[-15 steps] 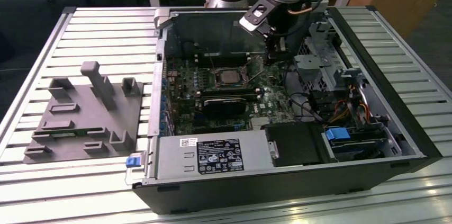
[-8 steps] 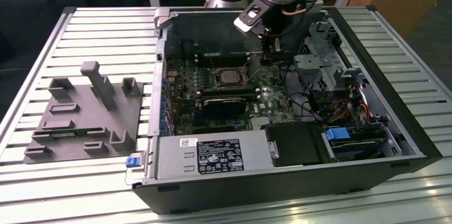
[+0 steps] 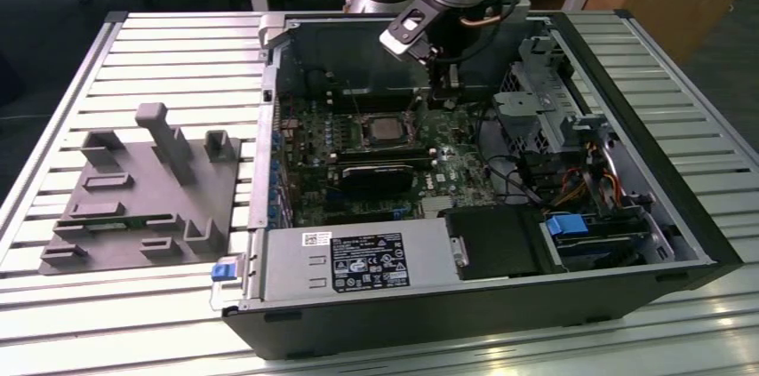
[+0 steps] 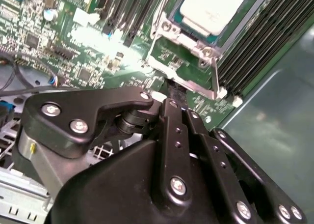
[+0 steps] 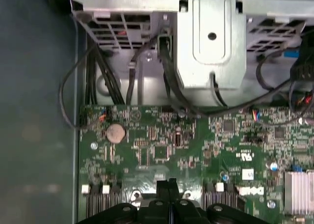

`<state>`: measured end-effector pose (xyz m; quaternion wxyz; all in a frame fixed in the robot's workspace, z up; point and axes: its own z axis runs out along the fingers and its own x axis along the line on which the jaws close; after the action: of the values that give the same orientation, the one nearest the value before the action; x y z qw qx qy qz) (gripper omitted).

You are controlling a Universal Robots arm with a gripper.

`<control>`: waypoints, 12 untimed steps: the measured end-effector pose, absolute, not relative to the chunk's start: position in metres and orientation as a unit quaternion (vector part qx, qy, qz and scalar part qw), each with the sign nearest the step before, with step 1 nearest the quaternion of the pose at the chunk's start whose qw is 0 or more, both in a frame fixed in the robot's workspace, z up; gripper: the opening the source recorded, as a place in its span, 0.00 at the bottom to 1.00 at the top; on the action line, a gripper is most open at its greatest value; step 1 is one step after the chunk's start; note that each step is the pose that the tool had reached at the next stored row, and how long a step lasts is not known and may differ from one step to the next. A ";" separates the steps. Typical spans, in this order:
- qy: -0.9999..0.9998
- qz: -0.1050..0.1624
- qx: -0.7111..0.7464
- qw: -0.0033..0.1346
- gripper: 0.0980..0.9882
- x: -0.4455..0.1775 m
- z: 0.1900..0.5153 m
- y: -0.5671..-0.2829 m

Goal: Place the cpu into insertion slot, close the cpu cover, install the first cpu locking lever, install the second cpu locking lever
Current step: 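Close the cpu cover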

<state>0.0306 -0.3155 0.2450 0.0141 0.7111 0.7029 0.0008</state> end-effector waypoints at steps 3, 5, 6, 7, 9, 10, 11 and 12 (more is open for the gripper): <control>0.703 0.001 0.711 0.014 0.01 0.022 0.244 -0.315; 0.703 0.001 0.711 0.014 0.01 0.017 0.244 -0.315; 0.703 0.001 0.711 0.014 0.01 0.015 0.244 -0.315; 0.703 0.001 0.711 0.014 0.01 0.013 0.243 -0.315; 0.703 0.001 0.711 0.014 0.01 0.009 0.243 -0.315; 0.703 0.001 0.711 0.014 0.01 0.007 0.242 -0.315; 0.703 0.001 0.711 0.014 0.01 0.005 0.242 -0.315; 0.703 0.001 0.711 0.014 0.01 0.003 0.241 -0.315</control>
<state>0.0034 -0.3152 0.2415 0.0142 0.7111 0.7029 0.0007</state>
